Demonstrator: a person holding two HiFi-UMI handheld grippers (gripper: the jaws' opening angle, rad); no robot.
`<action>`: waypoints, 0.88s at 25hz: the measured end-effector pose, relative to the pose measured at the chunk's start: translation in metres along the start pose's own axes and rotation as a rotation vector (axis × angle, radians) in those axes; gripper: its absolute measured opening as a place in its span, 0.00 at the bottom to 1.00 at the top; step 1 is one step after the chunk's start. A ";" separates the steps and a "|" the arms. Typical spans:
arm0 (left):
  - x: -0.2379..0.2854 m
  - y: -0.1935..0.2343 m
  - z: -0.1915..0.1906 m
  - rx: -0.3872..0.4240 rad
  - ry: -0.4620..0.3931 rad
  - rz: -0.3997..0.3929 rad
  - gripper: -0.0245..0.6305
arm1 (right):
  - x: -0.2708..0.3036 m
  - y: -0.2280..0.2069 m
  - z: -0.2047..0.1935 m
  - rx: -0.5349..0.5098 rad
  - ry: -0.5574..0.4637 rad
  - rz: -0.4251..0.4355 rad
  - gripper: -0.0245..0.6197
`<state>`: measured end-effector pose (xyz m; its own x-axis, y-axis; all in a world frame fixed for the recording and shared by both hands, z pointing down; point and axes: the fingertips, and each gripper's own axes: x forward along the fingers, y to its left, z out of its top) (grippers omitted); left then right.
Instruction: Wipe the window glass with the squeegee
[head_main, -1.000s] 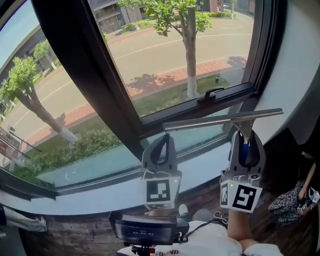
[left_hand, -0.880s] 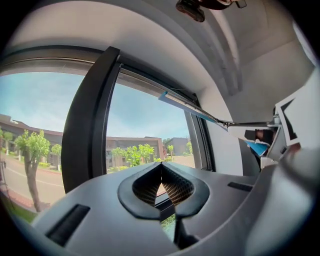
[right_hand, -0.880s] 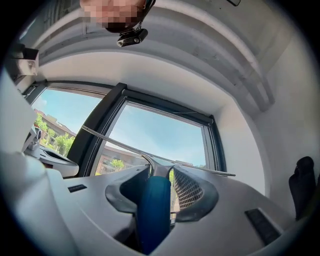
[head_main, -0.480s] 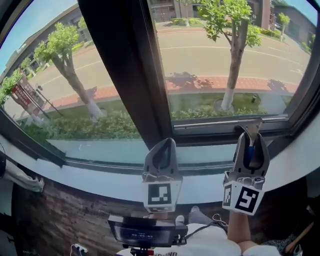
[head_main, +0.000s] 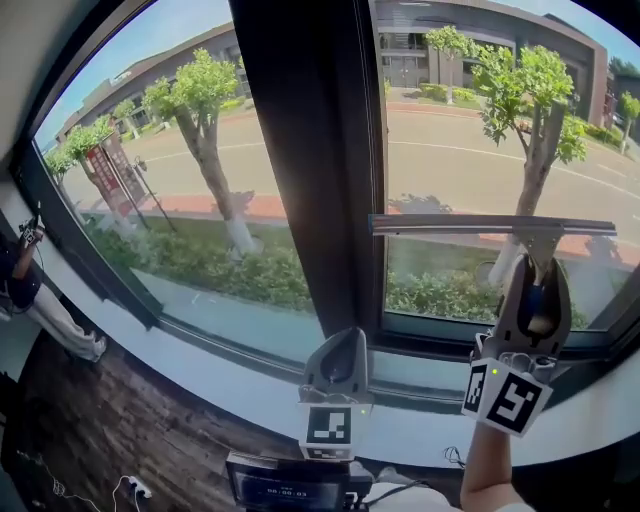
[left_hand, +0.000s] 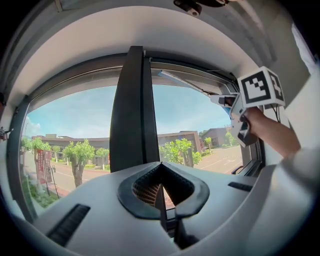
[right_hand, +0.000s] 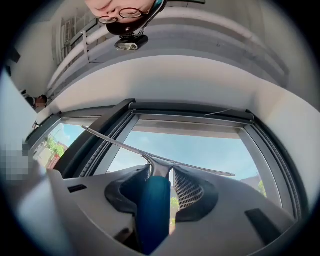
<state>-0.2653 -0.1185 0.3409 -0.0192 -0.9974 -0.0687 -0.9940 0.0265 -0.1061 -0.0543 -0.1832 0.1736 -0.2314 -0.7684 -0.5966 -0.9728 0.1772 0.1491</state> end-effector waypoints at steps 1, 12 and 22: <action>0.003 0.000 0.002 0.002 -0.006 -0.008 0.04 | 0.010 -0.003 0.009 -0.014 -0.024 -0.016 0.27; 0.032 -0.011 0.039 -0.003 -0.130 -0.151 0.04 | 0.125 -0.017 0.108 -0.130 -0.230 -0.178 0.27; 0.038 -0.038 0.050 0.028 -0.168 -0.267 0.04 | 0.191 -0.033 0.125 -0.189 -0.184 -0.246 0.27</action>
<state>-0.2232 -0.1539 0.2926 0.2624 -0.9445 -0.1977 -0.9582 -0.2307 -0.1693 -0.0672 -0.2589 -0.0434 -0.0051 -0.6475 -0.7620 -0.9848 -0.1292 0.1163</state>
